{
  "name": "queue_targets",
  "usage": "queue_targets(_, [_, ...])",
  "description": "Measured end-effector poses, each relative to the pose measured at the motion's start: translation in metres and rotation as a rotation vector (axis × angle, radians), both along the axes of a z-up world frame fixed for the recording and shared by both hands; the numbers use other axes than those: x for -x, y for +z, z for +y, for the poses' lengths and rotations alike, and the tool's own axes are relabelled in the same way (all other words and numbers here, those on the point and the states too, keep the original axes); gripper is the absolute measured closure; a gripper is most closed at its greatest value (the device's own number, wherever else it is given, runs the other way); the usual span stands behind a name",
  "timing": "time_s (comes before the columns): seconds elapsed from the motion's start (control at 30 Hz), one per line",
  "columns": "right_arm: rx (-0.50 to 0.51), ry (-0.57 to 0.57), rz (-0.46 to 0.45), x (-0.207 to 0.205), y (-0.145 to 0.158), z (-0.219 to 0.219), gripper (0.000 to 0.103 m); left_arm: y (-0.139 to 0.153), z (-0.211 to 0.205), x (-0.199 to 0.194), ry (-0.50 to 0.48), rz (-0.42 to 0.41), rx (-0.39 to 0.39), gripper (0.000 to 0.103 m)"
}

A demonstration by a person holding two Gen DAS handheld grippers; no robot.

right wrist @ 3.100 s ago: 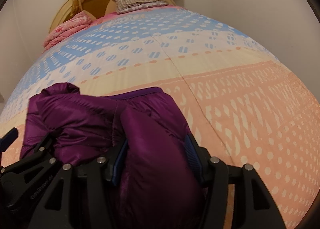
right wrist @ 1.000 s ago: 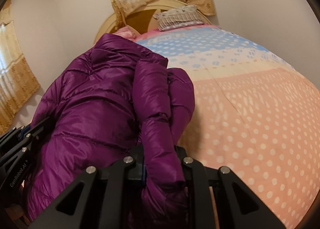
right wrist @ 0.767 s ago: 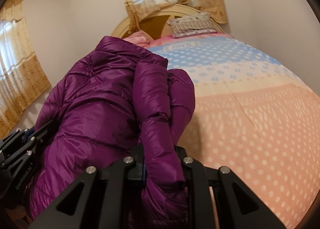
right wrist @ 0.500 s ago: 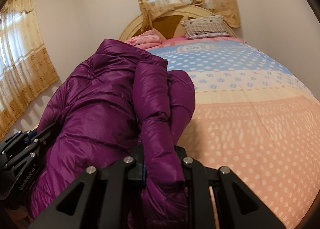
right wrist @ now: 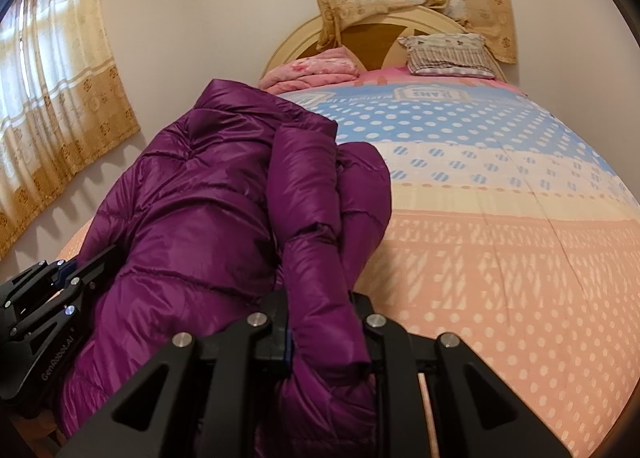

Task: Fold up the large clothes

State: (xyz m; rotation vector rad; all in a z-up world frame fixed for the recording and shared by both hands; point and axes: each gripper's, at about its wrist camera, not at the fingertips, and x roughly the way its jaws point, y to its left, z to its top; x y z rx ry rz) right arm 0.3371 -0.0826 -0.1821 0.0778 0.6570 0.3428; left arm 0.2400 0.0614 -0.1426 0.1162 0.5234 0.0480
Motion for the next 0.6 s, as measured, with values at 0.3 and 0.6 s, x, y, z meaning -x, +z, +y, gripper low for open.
queue_targets(0.3, [0.041,0.037,0.025,-0.006,-0.011,0.021,0.084,-0.018,0.014,-0.001,0.039,0.031,0.022,0.087])
queue_targets(0.6, [0.066,0.058,0.044,-0.016,-0.022,0.033,0.084,-0.032,0.023,-0.008,0.063,0.062,0.029,0.087])
